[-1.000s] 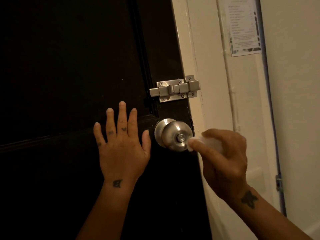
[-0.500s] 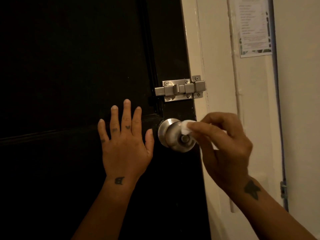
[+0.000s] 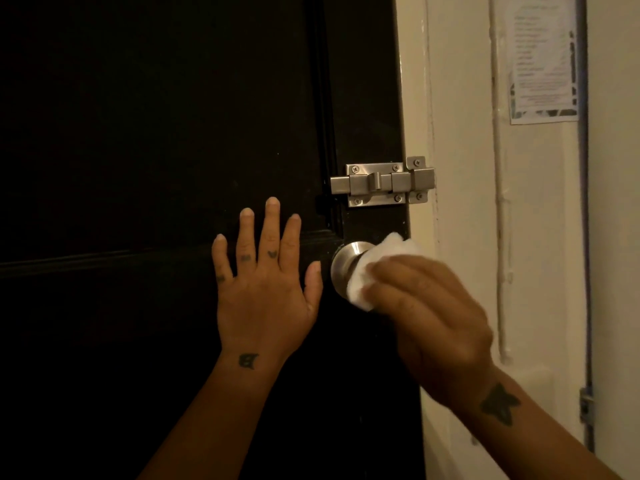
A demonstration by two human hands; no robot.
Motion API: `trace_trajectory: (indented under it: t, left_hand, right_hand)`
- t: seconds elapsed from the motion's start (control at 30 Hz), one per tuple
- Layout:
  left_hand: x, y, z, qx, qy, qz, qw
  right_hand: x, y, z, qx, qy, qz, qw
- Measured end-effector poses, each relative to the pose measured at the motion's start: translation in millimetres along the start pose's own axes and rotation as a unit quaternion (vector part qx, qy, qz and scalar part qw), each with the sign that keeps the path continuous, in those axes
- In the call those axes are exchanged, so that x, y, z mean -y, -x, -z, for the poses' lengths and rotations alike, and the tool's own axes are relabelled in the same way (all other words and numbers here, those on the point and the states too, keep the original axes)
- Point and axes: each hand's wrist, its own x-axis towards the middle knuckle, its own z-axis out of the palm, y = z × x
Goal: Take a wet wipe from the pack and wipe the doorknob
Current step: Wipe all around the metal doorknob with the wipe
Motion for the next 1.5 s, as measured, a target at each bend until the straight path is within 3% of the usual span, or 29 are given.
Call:
trace_trajectory:
  t: [0.1, 0.27, 0.4, 0.6, 0.67, 0.77, 0.8, 0.97, 1.13, 1.33, 1.5]
  left_hand:
    - [0.2, 0.7, -0.7, -0.002, 0.001, -0.002, 1.000]
    - [1.2, 1.2, -1.8, -0.004, -0.003, -0.007, 1.000]
    - [1.8, 1.0, -1.5, -0.002, -0.002, -0.009, 1.000]
    - [2.7, 0.9, -0.8, -0.011, 0.007, -0.014, 1.000]
    - [2.5, 1.0, -0.8, -0.008, 0.003, -0.015, 1.000]
    - [2.5, 1.3, -1.1, -0.007, -0.017, -0.020, 1.000]
    - [2.7, 1.3, -0.9, -0.008, -0.017, -0.022, 1.000]
    - [2.2, 2.2, 0.6, -0.008, 0.012, -0.014, 1.000]
    - [4.3, 2.6, -1.5, -0.010, 0.002, -0.025, 1.000]
    - [2.1, 1.1, 0.1, -0.007, 0.009, -0.014, 1.000]
    - [3.7, 0.8, -0.2, -0.001, -0.004, -0.020, 1.000]
  right_hand:
    - [3.6, 11.9, -2.4, 0.022, -0.007, 0.051, 0.998]
    - [-2.0, 2.8, -2.8, -0.040, 0.005, -0.011, 0.999]
    - [6.4, 9.1, -7.2, 0.013, 0.008, 0.048, 0.999]
    - [-1.5, -12.1, -1.0, -0.044, -0.056, -0.181, 0.981]
    - [7.2, -18.5, -6.3, -0.010, -0.050, -0.165, 0.985]
    - [16.0, -25.7, -10.1, 0.078, -0.052, -0.065, 0.993]
    - [13.2, -27.7, -8.6, 0.091, -0.063, -0.067, 0.992]
    - [-0.2, -40.0, 3.5, 0.054, -0.144, -0.252, 0.955]
    - [7.9, -45.2, 1.8, 0.171, -0.147, -0.159, 0.961]
    - [-12.6, -52.3, 11.9, 0.150, -0.190, -0.274, 0.931]
    - [-1.6, -53.5, 11.9, 0.178, -0.121, -0.245, 0.945]
